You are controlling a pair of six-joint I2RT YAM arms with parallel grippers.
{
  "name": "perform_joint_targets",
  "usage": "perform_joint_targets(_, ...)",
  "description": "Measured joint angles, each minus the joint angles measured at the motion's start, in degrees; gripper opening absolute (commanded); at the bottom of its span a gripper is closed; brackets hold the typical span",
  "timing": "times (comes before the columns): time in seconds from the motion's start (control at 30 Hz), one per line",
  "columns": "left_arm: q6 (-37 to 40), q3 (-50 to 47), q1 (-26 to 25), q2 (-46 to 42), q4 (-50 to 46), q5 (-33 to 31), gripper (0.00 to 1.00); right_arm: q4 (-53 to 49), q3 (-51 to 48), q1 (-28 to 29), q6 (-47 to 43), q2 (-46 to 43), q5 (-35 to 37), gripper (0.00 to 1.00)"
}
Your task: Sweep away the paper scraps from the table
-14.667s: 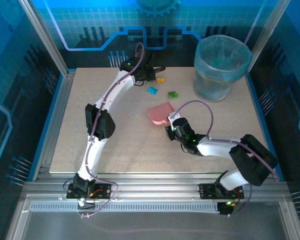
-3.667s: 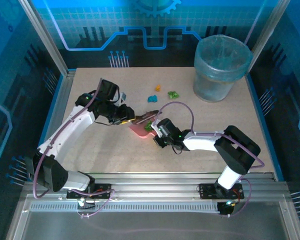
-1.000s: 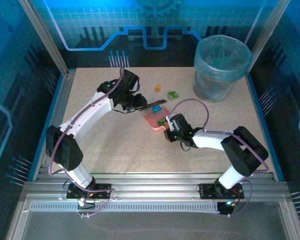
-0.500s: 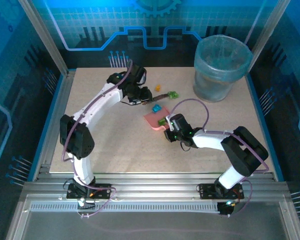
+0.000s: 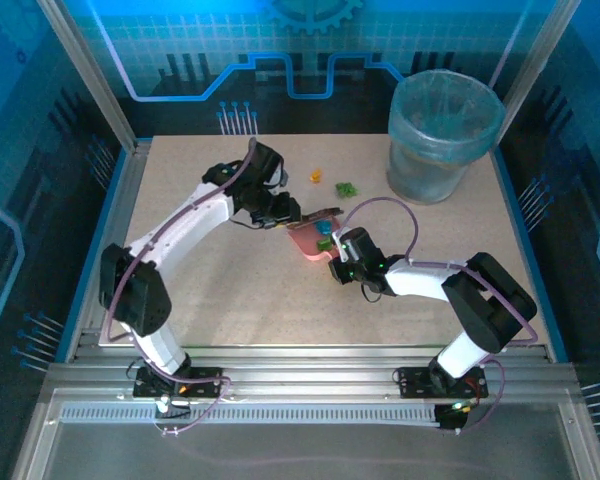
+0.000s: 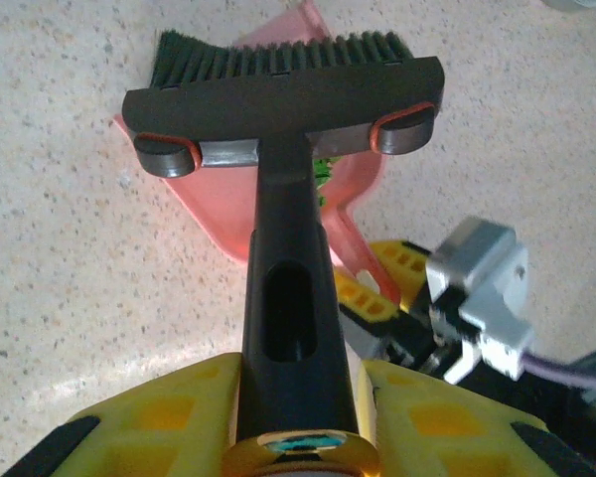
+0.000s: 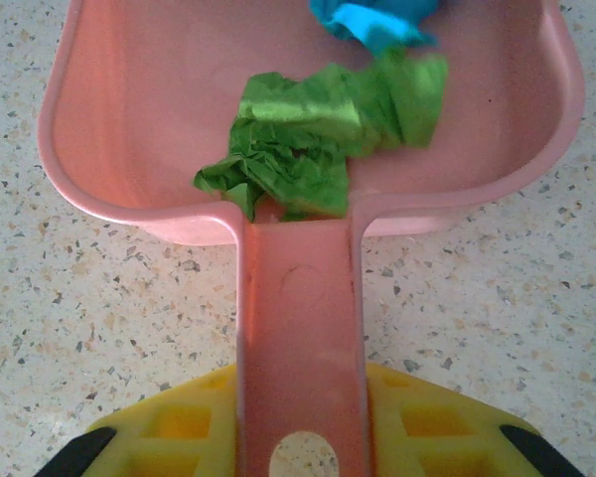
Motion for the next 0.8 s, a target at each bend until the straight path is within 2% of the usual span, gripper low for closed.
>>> perform_joint_targets(0.2,-0.07,-5.66,-0.04,-6.45,-0.13,0.79,0.00,0.04,0.00,0.02,-0.02,0.00,0.00,0.00)
perform_joint_targets(0.4,-0.20,-6.08,-0.09,-8.52,-0.24,0.07,0.00,0.48,-0.07,0.09,-0.24,0.00,0.07,0.00)
perform_joint_targets(0.6,-0.68,-6.88,-0.07,-11.58,0.63,-3.87,0.00,1.73,-0.74,0.94,-0.98,0.00,0.98,0.00)
perform_joint_targets(0.8,-2.91,-16.46,1.01,-21.86,6.03,-11.08,0.00,4.85,-3.21,2.03,-2.19,-0.94,1.77,0.00)
